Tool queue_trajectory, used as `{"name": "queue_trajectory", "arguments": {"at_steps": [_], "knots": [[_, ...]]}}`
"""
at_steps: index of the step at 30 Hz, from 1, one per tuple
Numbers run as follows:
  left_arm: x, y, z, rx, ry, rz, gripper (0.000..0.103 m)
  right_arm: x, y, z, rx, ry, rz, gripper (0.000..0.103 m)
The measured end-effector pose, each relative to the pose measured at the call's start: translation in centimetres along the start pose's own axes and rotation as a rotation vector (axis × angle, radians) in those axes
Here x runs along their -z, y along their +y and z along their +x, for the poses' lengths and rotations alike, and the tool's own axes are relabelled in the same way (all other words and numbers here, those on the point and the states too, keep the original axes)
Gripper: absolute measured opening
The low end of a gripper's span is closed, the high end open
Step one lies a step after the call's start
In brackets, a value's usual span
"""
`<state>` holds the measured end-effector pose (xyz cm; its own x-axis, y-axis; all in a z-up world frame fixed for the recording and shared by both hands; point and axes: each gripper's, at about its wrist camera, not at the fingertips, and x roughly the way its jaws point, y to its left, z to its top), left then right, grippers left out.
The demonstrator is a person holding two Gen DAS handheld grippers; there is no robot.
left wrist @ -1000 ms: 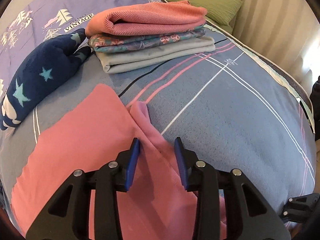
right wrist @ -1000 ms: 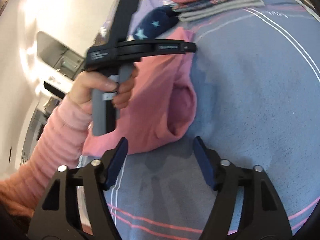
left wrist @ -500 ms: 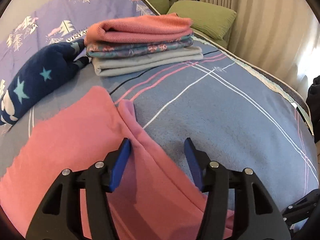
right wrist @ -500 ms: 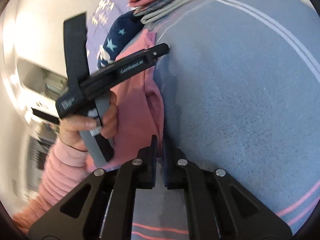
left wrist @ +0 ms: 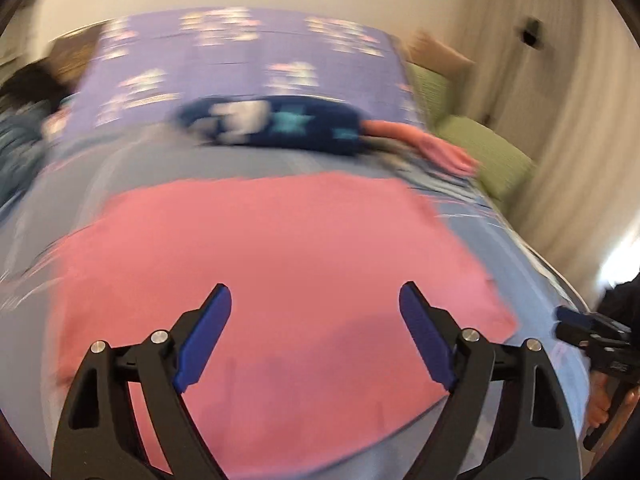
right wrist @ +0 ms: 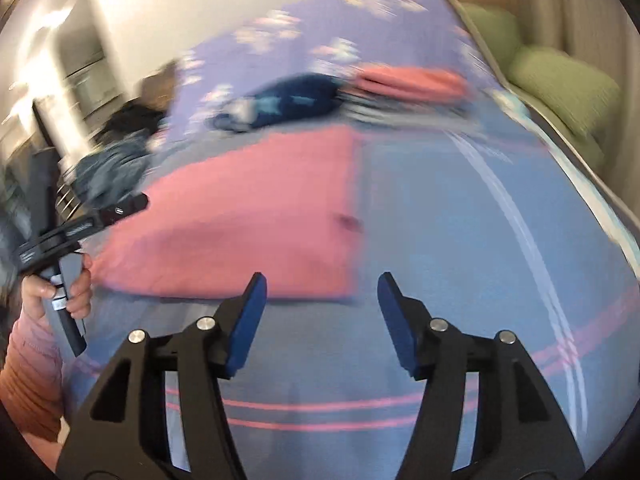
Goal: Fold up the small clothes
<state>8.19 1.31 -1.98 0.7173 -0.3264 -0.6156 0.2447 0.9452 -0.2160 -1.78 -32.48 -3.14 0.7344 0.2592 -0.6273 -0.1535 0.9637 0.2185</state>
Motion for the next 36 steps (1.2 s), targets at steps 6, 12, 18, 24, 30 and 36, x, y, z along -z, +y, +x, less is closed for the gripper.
{"name": "queue_trajectory", "arguments": {"at_steps": [6,12,18,24,30,36], "knots": [[3.4,11.1,-7.8,-0.127,-0.083,-0.271,0.086,0.6,13.3,2.0,-0.115,-0.066,-0.402,0.070],[7.8,14.4,-11.5,-0.140,-0.057,-0.257,0.086,1.9,21.3,5.4,-0.188,0.007,-0.580,0.069],[10.1,16.9,-12.2,-0.107,-0.062,-0.311,0.086,3.7,27.3,9.3,-0.079,0.059,-0.786,0.068],[10.9,18.4,-11.5,-0.081,-0.061,-0.362,0.086,5.8,30.4,11.9,0.004,0.059,-0.915,0.068],[10.9,19.2,-10.6,-0.026,-0.044,-0.387,0.086,5.7,32.8,13.8,0.020,0.022,-0.955,0.066],[9.2,20.4,-8.6,0.084,-0.039,-0.429,0.086,5.4,34.9,15.7,0.002,0.050,-0.975,0.015]]}}
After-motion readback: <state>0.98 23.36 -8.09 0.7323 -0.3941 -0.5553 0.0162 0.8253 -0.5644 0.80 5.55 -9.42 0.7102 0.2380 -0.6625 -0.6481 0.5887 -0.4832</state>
